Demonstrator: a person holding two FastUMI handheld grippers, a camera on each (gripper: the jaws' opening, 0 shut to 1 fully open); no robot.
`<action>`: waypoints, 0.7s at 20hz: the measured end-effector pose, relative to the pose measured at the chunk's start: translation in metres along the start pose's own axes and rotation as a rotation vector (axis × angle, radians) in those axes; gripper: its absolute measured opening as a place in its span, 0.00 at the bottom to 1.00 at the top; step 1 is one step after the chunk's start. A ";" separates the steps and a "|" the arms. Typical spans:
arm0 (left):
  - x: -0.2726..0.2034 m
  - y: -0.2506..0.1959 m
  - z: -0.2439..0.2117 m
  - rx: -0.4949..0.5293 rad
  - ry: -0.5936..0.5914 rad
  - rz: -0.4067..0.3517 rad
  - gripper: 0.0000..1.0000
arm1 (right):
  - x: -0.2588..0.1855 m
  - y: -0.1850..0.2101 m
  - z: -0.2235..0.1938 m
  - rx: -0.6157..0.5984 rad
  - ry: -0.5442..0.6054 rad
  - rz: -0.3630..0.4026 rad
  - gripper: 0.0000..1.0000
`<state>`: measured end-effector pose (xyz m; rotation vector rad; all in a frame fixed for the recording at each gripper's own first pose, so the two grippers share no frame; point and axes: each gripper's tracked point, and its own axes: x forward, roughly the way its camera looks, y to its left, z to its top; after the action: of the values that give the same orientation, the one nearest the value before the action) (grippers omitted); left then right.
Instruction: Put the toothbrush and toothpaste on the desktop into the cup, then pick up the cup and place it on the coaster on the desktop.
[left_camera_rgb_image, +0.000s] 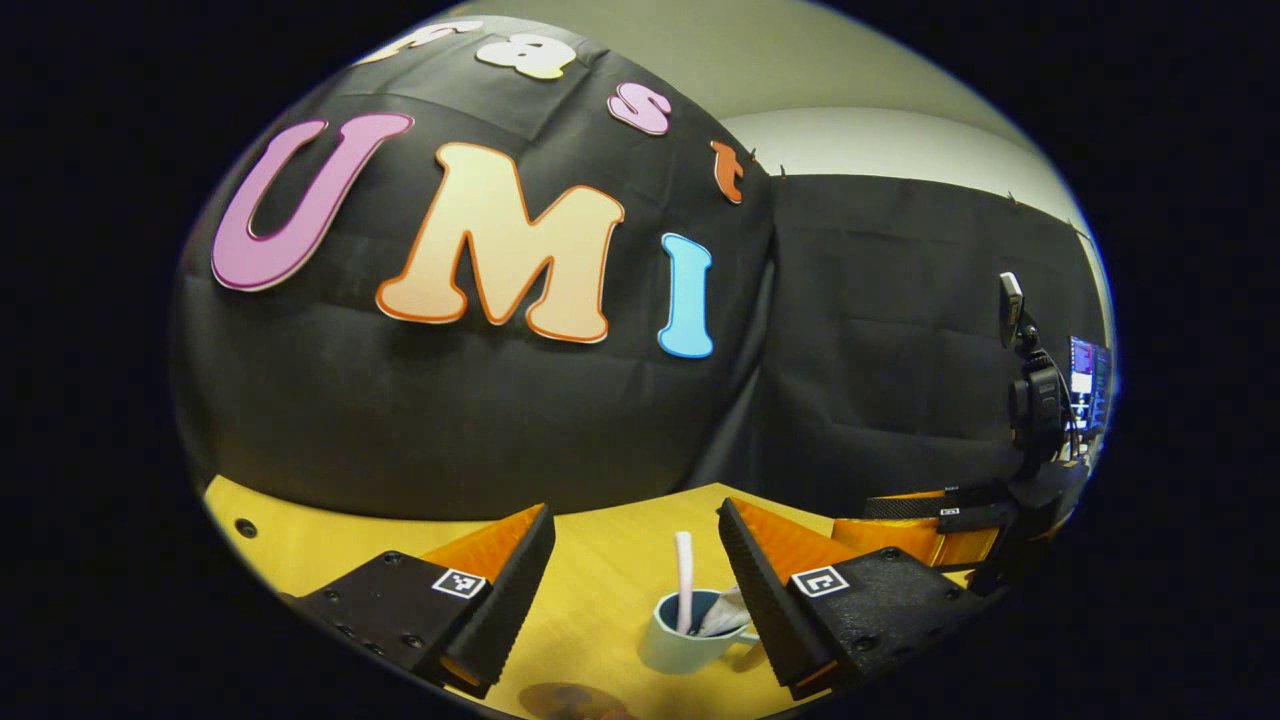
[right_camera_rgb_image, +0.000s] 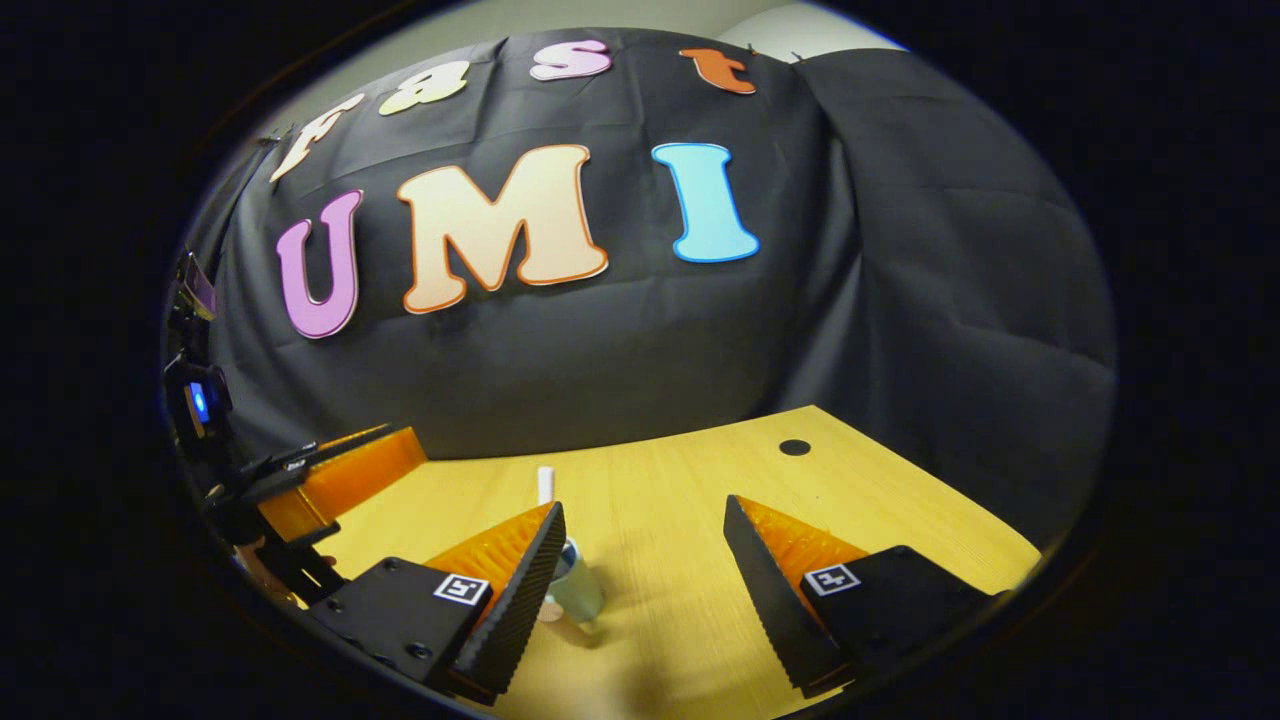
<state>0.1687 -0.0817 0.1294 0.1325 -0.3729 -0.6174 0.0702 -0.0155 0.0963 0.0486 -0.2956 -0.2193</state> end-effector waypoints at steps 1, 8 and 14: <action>-0.008 0.007 0.005 0.006 0.003 0.024 0.94 | 0.000 0.007 0.000 -0.008 0.018 0.023 0.98; -0.061 0.056 0.000 -0.049 0.072 0.216 0.94 | 0.011 0.054 -0.040 -0.050 0.213 0.197 0.98; -0.107 0.093 -0.022 -0.064 0.126 0.368 0.95 | 0.028 0.062 -0.095 -0.124 0.427 0.255 0.98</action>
<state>0.1466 0.0567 0.0978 0.0389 -0.2461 -0.2554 0.1374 0.0398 0.0185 -0.0645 0.1378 0.0289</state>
